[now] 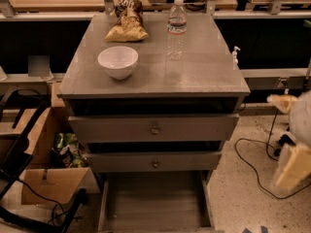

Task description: Close bottom drawer

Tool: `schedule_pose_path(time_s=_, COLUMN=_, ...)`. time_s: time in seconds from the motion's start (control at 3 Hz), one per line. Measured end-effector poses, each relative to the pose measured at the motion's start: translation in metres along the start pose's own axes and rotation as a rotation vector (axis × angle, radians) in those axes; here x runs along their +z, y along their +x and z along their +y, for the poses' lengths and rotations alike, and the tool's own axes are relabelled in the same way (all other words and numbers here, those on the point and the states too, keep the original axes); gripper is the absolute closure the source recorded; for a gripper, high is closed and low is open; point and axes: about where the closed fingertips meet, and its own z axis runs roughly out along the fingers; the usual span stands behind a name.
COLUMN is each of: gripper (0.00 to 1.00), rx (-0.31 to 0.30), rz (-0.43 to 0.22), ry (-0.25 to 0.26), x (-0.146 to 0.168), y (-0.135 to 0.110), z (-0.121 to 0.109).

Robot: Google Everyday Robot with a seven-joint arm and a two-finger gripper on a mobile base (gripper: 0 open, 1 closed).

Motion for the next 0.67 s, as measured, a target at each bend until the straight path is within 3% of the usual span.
schedule_pose_path(time_s=0.33, gripper=0.0, rx=0.024, rz=-0.075, ry=0.019, x=0.051, y=0.049, z=0.03)
schedule_pose_path(time_s=0.67, gripper=0.0, rx=-0.034, rz=-0.099, ry=0.078, x=0.092, y=0.083, z=0.025)
